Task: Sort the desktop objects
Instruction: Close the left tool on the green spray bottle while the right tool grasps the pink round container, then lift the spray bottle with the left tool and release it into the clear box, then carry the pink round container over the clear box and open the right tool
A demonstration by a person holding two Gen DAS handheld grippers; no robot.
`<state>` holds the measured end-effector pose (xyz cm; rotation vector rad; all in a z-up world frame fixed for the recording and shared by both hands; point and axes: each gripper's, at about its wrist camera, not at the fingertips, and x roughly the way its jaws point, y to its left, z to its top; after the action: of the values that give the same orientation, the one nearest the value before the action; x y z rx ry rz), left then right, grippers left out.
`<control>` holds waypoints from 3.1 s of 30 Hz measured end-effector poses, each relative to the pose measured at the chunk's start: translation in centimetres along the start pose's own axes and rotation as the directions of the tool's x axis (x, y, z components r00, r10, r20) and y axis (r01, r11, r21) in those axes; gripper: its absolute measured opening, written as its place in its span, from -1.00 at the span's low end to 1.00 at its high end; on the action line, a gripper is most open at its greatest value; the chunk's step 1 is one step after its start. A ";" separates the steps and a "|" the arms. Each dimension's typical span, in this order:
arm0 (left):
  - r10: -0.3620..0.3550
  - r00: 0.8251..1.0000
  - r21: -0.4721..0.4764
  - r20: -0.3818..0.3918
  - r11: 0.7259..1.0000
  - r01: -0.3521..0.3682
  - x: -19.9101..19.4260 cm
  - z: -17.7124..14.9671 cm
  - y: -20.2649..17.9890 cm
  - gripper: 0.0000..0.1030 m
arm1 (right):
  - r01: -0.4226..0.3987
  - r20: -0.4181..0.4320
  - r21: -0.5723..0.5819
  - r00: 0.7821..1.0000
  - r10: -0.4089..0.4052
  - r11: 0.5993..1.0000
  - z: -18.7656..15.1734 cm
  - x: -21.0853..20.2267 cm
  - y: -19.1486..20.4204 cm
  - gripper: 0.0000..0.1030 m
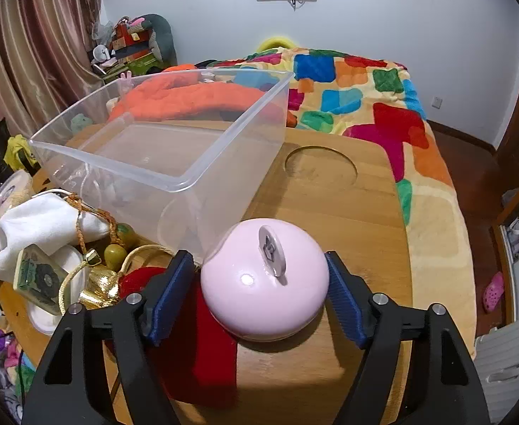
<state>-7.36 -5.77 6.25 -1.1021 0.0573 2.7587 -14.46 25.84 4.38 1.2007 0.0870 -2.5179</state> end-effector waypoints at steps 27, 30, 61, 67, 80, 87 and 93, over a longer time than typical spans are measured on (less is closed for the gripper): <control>0.043 0.997 0.059 0.062 0.997 -0.047 -2.7 -1.3 -2.1 -0.20 | -0.027 0.048 0.022 0.999 0.026 0.999 -1.3 -3.4 1.0 0.16; 0.051 0.997 0.065 0.065 0.996 -0.055 -3.2 -1.4 -2.4 -0.20 | -0.026 0.062 0.017 0.998 0.025 1.000 -1.4 -4.4 1.4 0.16; 0.031 0.969 0.065 0.247 0.997 -0.048 -10.6 1.2 -3.9 -0.20 | -0.041 0.159 -0.110 0.986 0.058 0.993 -0.2 -10.7 5.3 0.17; -0.006 0.966 0.115 0.257 0.993 -0.024 -10.1 3.4 -4.6 -0.20 | -0.034 0.181 -0.119 0.982 0.055 0.992 0.2 -11.5 5.4 0.16; -0.048 0.968 0.172 0.246 0.985 0.005 -8.3 8.4 -5.5 -0.20 | -0.045 0.176 -0.128 0.982 0.068 0.991 3.1 -10.0 4.8 0.17; -0.057 0.971 0.201 0.234 0.979 0.009 -6.3 11.1 -6.0 -0.20 | -0.050 0.174 -0.159 0.982 0.077 0.986 6.0 -8.6 4.8 0.17; -0.068 0.978 0.224 0.195 0.974 0.023 -3.6 12.1 -6.4 -0.20 | -0.058 0.157 -0.191 0.984 0.089 0.980 8.0 -6.5 5.1 0.17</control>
<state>-11.98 1.19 17.71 -0.7552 0.3001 2.7254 -14.92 21.31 14.95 0.9037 0.2260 -2.4709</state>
